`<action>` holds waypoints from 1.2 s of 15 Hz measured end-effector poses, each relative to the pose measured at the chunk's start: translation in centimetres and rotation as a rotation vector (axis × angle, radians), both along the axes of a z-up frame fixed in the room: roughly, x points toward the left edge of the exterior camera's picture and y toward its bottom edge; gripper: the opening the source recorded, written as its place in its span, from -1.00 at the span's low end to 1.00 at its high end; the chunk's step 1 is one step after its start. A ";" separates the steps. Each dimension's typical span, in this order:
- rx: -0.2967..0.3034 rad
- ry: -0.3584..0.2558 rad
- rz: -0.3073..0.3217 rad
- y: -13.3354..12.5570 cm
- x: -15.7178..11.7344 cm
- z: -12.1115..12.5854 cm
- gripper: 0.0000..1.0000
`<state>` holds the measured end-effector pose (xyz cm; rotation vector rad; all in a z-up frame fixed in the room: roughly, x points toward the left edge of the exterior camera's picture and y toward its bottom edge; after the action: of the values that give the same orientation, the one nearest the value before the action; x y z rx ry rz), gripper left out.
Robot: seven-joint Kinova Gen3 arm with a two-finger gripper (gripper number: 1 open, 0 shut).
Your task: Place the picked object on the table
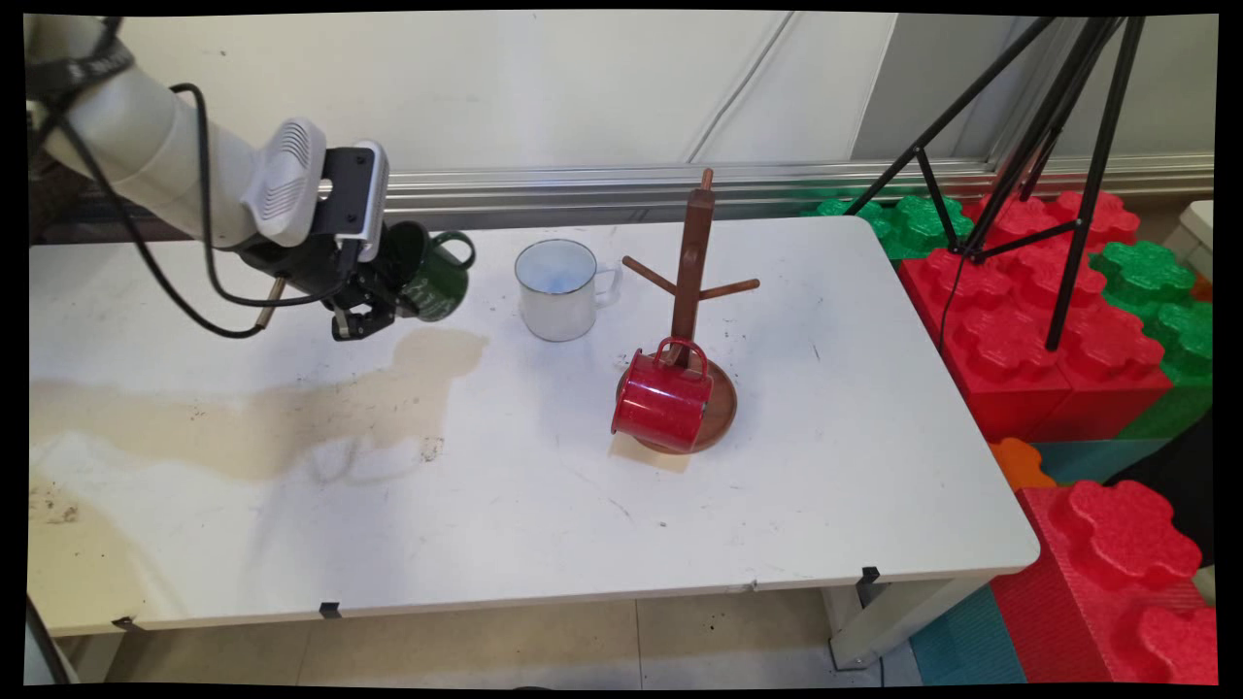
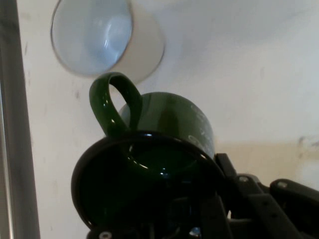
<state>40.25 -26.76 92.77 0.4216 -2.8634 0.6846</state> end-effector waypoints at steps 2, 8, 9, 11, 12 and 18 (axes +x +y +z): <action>0.015 -0.026 0.041 -0.7 0.4 -0.8 -1.00; 0.081 -0.101 0.149 -3.5 1.2 -3.4 -1.00; 0.089 -0.108 0.156 -3.8 1.2 -3.7 -1.00; 0.109 -0.126 0.171 -4.6 1.3 -4.4 -1.00; 0.122 -0.136 0.177 -5.0 1.3 -4.8 -1.00; 0.203 -0.184 0.175 -7.9 1.2 -7.1 -1.00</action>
<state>41.42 -34.67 85.63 0.6790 -3.1114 0.4822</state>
